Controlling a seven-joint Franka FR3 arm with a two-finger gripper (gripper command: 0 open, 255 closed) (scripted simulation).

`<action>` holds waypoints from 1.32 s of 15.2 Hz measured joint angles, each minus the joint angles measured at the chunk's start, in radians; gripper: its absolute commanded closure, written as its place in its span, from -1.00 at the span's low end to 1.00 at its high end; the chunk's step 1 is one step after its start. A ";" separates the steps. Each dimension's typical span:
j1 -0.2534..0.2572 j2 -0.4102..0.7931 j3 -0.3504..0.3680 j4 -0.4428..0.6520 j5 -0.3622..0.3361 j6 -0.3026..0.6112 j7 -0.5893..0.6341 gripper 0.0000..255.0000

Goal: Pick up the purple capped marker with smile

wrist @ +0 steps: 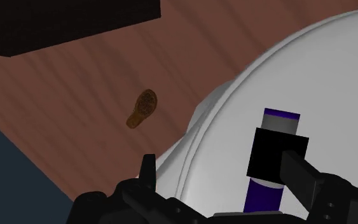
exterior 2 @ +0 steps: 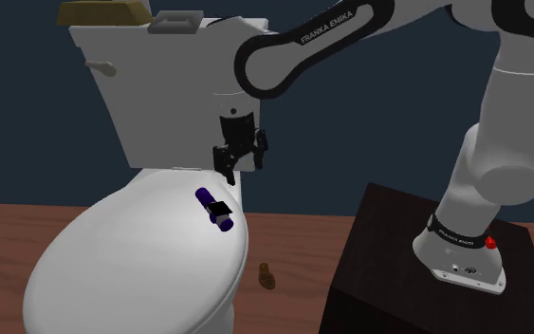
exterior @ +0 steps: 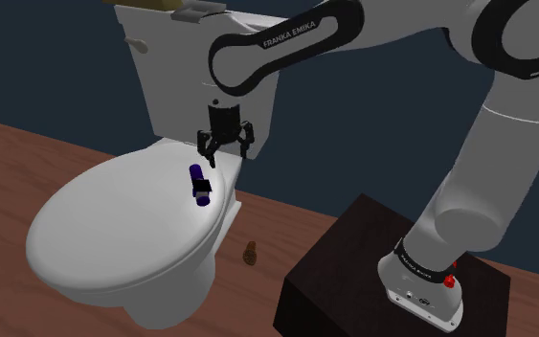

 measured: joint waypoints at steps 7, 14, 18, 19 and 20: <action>0.063 0.279 -0.004 0.267 -0.054 0.018 0.116 -1.00; 0.078 0.345 -0.012 0.272 -0.069 0.078 0.131 -1.00; 0.078 0.352 -0.014 0.263 -0.071 0.096 0.130 1.00; 0.078 0.352 -0.014 0.263 -0.071 0.096 0.130 1.00; 0.078 0.352 -0.014 0.263 -0.071 0.096 0.130 1.00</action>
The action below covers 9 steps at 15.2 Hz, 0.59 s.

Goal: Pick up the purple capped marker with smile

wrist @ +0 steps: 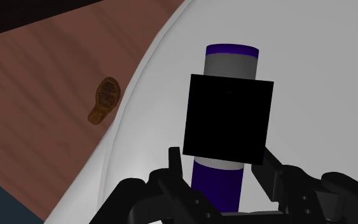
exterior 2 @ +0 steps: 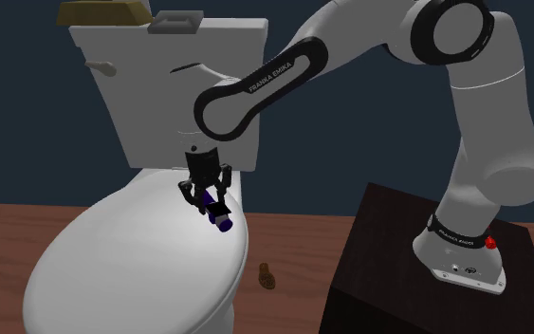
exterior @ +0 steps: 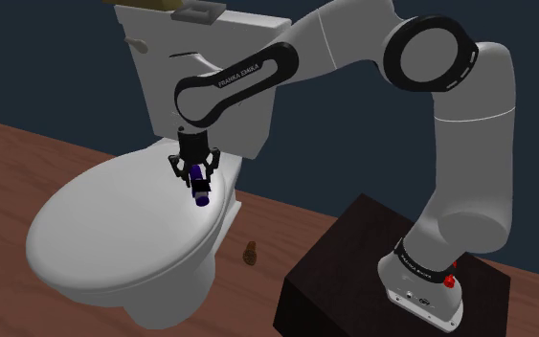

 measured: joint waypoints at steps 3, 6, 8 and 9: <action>0.000 0.000 0.000 0.000 0.000 0.001 0.000 1.00; 0.000 0.001 0.000 0.001 0.000 0.001 0.000 1.00; 0.000 -0.004 0.001 0.006 0.001 -0.011 0.000 1.00; -0.001 -0.008 0.002 0.013 0.003 -0.022 0.000 1.00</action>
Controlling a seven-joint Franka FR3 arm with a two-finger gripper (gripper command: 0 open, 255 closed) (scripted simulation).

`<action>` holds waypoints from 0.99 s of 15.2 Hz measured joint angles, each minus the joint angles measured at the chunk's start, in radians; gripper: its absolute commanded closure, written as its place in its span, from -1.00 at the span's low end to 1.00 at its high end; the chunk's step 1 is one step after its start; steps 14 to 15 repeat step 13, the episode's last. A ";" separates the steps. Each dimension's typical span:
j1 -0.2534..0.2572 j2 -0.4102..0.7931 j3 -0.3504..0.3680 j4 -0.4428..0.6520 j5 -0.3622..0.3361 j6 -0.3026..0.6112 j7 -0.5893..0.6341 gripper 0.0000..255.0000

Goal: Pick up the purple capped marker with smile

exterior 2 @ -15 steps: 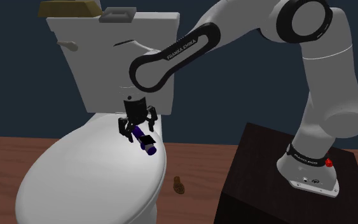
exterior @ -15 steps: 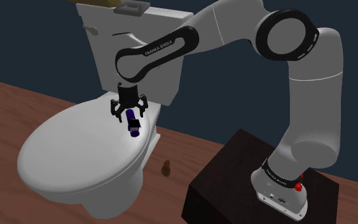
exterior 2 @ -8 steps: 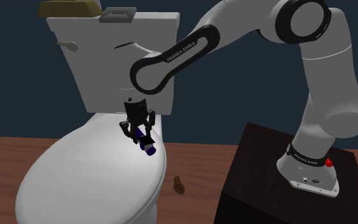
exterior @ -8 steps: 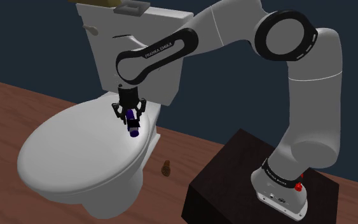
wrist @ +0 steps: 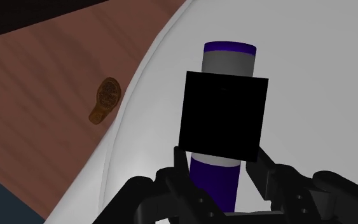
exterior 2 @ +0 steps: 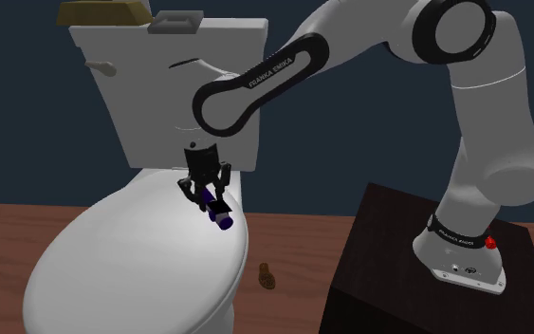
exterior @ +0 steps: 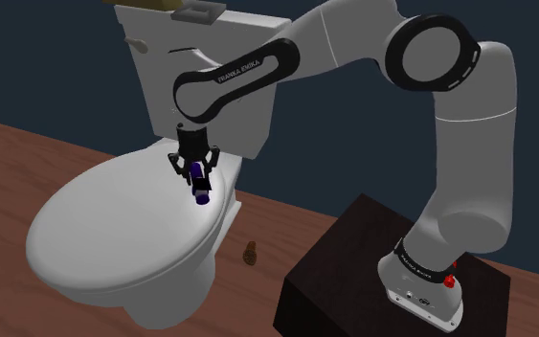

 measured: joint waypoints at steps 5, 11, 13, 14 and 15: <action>-0.002 -0.029 0.005 0.028 0.008 -0.055 0.002 1.00; -0.005 -0.054 0.010 0.068 0.015 -0.120 0.004 1.00; -0.004 -0.062 0.011 0.080 0.018 -0.139 0.005 1.00; -0.004 -0.062 0.011 0.080 0.018 -0.139 0.005 1.00; -0.004 -0.062 0.011 0.080 0.018 -0.139 0.005 1.00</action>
